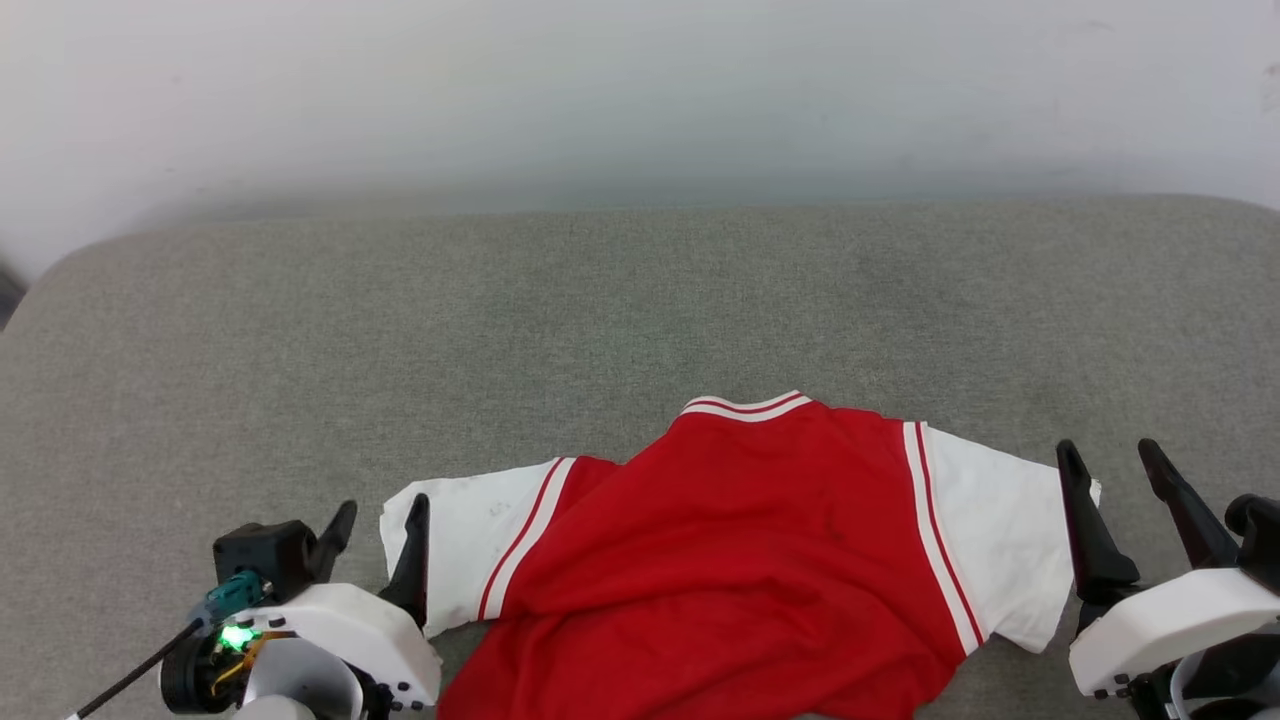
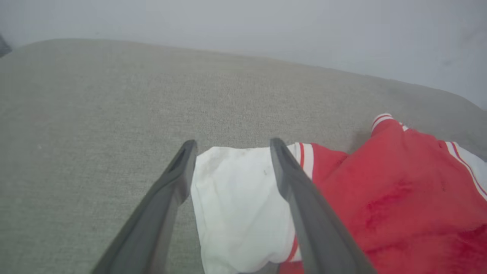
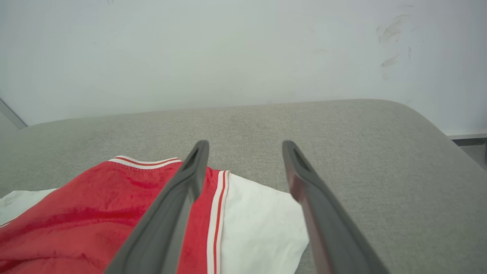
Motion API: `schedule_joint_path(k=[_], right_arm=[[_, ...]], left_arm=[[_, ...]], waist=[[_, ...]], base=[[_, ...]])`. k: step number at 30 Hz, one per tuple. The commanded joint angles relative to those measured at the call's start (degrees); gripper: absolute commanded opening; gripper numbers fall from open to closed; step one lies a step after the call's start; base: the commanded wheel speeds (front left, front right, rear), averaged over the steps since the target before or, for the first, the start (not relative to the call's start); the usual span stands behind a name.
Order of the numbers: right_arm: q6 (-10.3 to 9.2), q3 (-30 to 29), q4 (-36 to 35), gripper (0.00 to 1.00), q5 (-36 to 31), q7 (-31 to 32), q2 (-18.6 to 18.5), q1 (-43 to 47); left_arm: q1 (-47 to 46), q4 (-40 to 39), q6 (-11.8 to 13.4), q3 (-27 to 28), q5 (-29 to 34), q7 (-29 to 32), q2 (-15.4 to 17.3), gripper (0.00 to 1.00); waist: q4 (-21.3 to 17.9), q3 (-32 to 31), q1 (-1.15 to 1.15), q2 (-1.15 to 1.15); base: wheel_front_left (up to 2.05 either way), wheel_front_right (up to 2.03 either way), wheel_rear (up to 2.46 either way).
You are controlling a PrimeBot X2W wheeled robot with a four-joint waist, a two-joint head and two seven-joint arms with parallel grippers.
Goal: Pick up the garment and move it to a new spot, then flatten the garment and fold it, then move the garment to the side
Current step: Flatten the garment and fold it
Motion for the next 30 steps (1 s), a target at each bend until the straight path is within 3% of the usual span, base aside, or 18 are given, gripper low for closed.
schedule_joint_path(k=[1, 11, 18, 25, 30], right_arm=[[-0.02, 0.0, -0.2, 1.00, 0.2, 0.0, 0.1, 0.7], [-0.03, -4.3, 2.1, 1.00, 3.4, 4.8, -0.1, 1.0], [-0.03, -10.2, 8.5, 1.00, 10.6, 16.5, -5.4, -3.9], [-0.02, -9.5, 15.0, 1.00, 15.6, 32.5, -11.9, -11.1], [-0.03, -7.6, 18.1, 1.00, 16.7, 39.2, -13.4, -15.1]], left_arm=[[-0.5, -0.3, 0.2, 0.0, 0.4, -0.5, 0.2, 1.00], [-2.5, -8.3, 1.4, 0.1, 6.1, -9.3, -0.5, 1.00], [-4.0, -12.3, 2.1, -0.4, 7.7, -10.0, -1.3, 1.00], [-6.5, -13.9, 2.1, -0.1, 8.7, -10.7, -1.8, 1.00], [-8.2, -12.9, 1.5, 0.0, 9.0, -11.4, -2.8, 1.00]], waist=[[-0.1, -0.4, 0.01, 0.00], [0.2, -0.9, 0.01, 0.00], [1.2, 2.4, 0.01, 0.00], [3.1, 8.4, 0.01, 0.00], [4.5, 11.8, 0.01, 0.00]], base=[[0.00, 0.00, 0.00], [0.00, 0.00, 0.00], [0.00, 0.00, 0.00], [0.00, 0.00, 0.00], [0.00, 0.00, 0.00]])
